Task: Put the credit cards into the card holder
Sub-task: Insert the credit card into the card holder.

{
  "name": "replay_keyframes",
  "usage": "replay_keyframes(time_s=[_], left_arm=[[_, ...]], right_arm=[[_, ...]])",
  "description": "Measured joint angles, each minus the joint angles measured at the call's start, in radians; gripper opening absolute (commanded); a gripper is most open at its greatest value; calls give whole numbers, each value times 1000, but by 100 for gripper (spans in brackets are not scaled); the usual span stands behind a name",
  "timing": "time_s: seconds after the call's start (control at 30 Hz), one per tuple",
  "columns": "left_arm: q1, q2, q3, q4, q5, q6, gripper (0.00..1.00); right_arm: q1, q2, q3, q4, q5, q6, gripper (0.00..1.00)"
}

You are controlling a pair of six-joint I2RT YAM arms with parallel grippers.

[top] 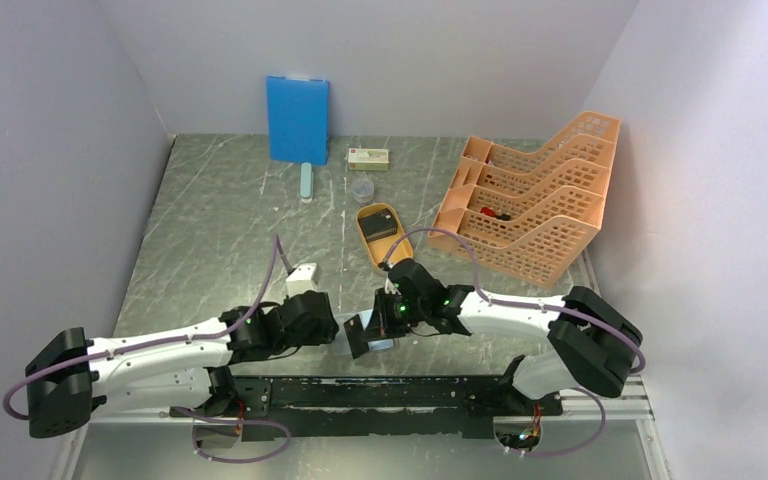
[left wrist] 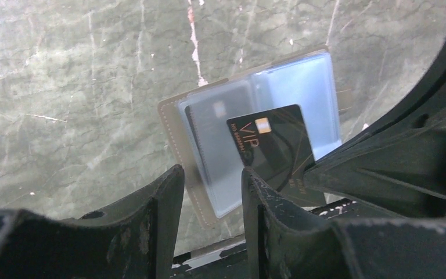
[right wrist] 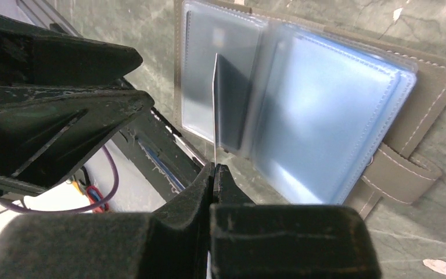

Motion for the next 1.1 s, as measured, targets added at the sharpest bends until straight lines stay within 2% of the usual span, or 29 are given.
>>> replay_keyframes(time_s=[0.1, 0.3, 0.53, 0.9, 1.1], left_arm=[[0, 4, -19, 3, -4, -3, 44], [7, 117, -21, 33, -3, 2, 43], [15, 172, -21, 70, -1, 13, 41], [23, 224, -21, 109, -1, 12, 33], [26, 226, -21, 116, -1, 12, 36]], right_arm=[[1, -15, 0, -2, 29, 5, 0], [-6, -111, 0, -23, 93, 12, 0], [-69, -177, -34, -36, 121, 22, 0], [-85, -124, -80, 14, 42, 39, 0], [-85, -113, -85, 27, 31, 39, 0]])
